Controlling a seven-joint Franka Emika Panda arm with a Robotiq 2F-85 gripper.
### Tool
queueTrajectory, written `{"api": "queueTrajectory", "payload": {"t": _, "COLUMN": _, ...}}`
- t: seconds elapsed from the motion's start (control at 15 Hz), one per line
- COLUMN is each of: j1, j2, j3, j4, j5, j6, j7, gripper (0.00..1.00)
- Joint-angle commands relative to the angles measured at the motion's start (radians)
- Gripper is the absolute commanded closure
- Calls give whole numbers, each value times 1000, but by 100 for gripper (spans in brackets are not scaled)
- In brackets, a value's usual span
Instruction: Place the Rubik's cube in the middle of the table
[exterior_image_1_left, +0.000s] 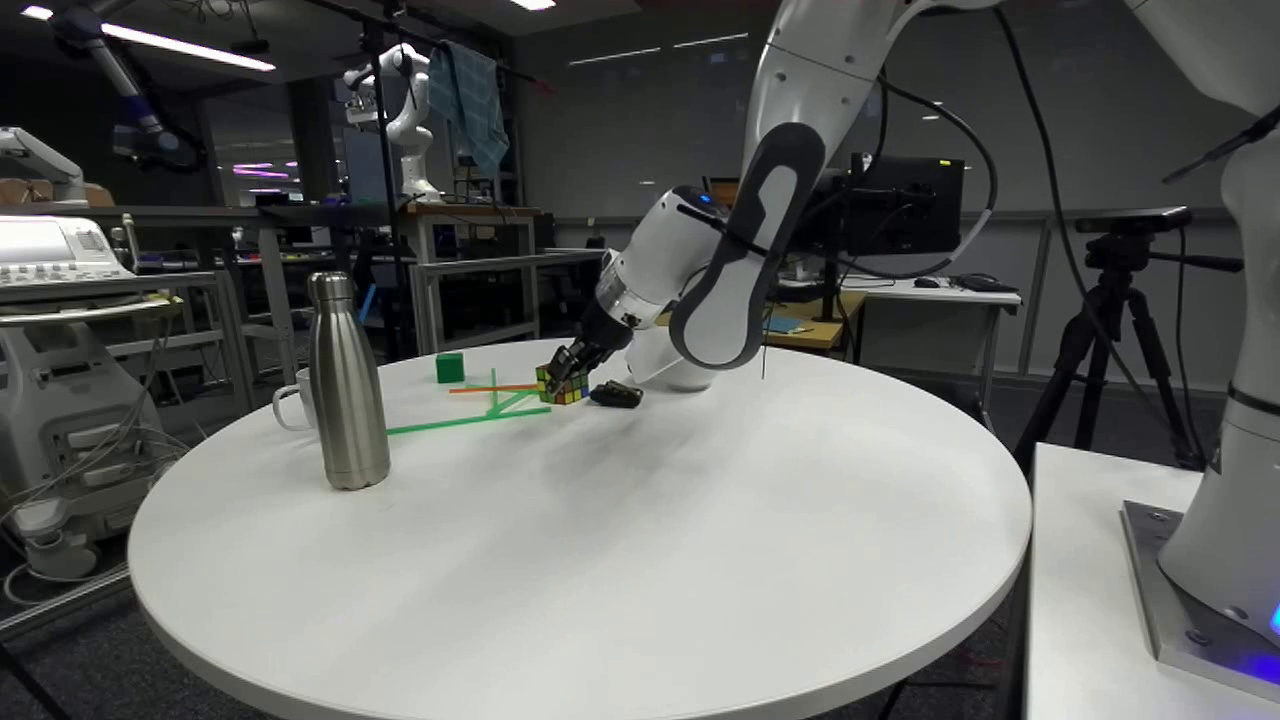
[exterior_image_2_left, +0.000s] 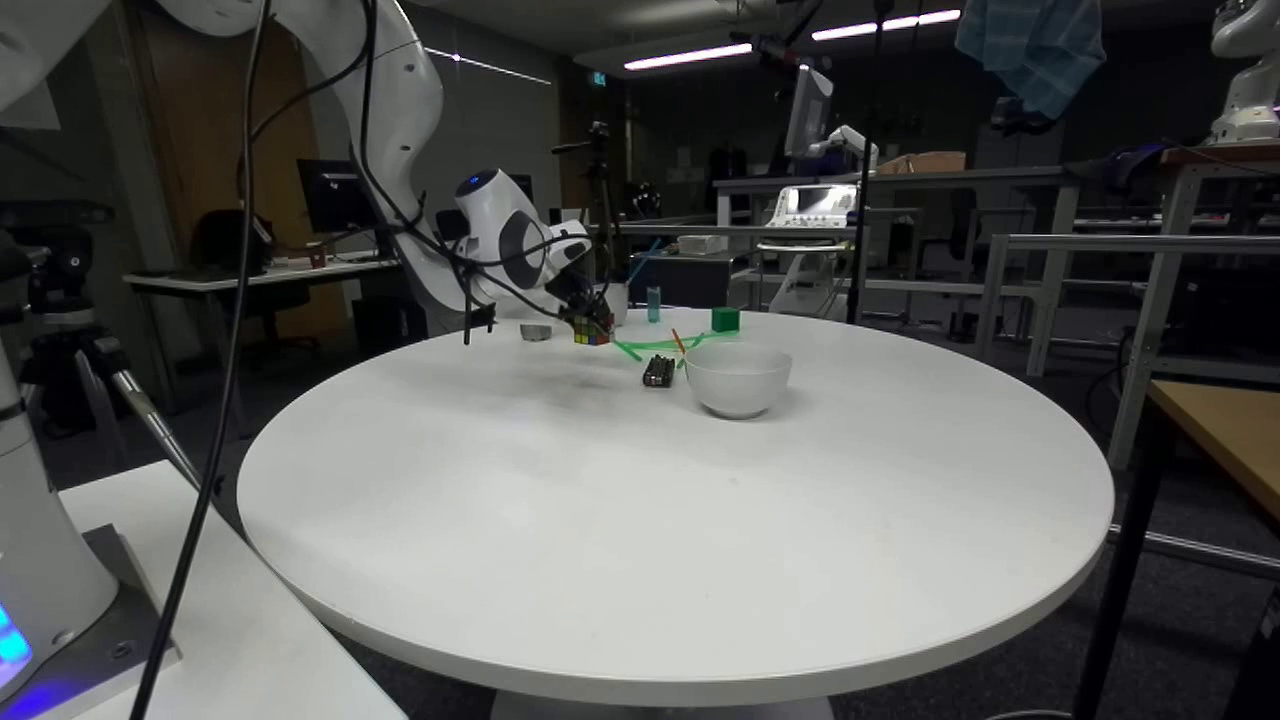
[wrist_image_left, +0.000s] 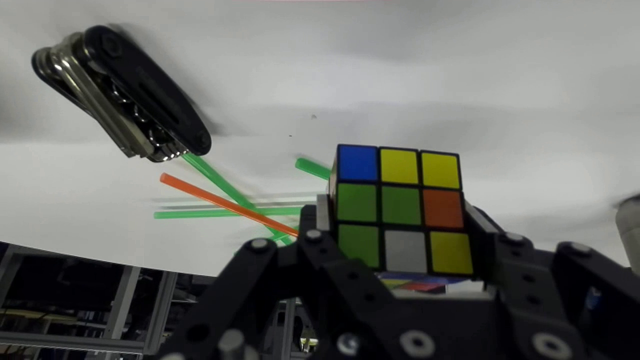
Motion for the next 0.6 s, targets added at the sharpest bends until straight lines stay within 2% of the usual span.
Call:
{"api": "queueTrajectory", "payload": {"t": 0.0, "j1": -5, "j2": 30, "j3": 12, "j4": 40, "j5": 11, "j6": 0, "j7": -7, "gripper": 65}}
{"api": "queueTrajectory", "payload": {"t": 0.07, "j1": -60, "j2": 20, "j3": 100, "j4": 24, "j5": 147, "j6": -8, "j7": -168, "gripper": 65}}
{"api": "queueTrajectory", "payload": {"t": 0.33, "j1": -101, "j2": 42, "j3": 179, "j4": 30, "j5": 266, "j6": -5, "j7": -286, "gripper": 65}}
{"api": "queueTrajectory", "payload": {"t": 0.53, "j1": -116, "j2": 54, "j3": 208, "j4": 30, "j5": 307, "j6": -4, "j7": -332, "gripper": 65}}
